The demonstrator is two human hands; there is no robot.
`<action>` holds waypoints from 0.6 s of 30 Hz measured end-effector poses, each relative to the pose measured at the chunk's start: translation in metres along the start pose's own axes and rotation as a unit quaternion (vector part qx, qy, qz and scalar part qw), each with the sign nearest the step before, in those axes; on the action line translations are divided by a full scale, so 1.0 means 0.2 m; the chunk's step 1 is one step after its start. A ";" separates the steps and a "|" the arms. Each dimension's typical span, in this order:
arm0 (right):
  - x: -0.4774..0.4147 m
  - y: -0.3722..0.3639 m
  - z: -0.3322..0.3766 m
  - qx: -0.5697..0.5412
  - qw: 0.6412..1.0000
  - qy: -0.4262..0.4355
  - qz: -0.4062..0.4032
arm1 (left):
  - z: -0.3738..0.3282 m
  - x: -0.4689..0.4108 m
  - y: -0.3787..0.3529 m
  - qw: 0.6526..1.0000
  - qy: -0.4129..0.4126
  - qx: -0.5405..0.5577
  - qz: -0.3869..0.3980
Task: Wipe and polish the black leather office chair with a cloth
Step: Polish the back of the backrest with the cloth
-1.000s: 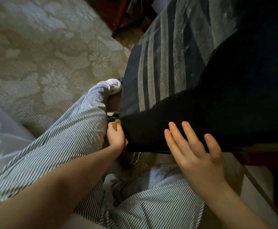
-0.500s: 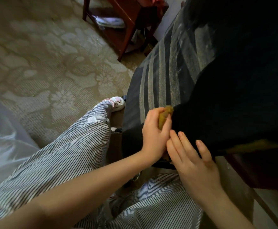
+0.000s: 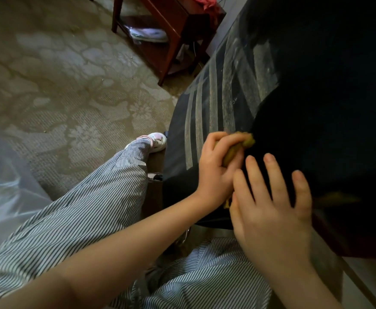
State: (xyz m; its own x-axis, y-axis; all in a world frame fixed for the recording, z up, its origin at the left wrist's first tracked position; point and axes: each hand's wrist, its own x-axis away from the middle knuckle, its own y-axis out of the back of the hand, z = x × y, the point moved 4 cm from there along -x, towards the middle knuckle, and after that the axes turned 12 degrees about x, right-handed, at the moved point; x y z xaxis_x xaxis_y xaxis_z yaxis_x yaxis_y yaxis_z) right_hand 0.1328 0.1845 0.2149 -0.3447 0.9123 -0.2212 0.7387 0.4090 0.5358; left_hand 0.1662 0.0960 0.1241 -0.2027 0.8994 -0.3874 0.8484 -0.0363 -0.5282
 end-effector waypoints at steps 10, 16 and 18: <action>-0.03 -0.09 0.11 -0.001 0.992 0.002 0.123 | 0.45 0.09 0.29 0.987 0.109 -0.084 -0.077; -0.03 -0.15 0.20 -0.059 0.988 -0.012 0.142 | 0.80 0.25 0.55 0.924 0.296 -0.207 -0.126; -0.04 -0.18 0.21 -0.045 0.989 -0.007 0.137 | 0.88 0.27 0.64 0.895 0.346 -0.230 -0.164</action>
State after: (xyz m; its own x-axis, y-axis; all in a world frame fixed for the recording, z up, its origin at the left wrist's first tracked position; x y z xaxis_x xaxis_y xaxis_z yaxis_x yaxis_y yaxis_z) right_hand 0.1329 0.1641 0.1637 -0.1293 0.9892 -0.0688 0.7486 0.1429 0.6475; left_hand 0.1772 0.0636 -0.0984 -0.2609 0.8891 0.3762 0.9429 0.3183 -0.0984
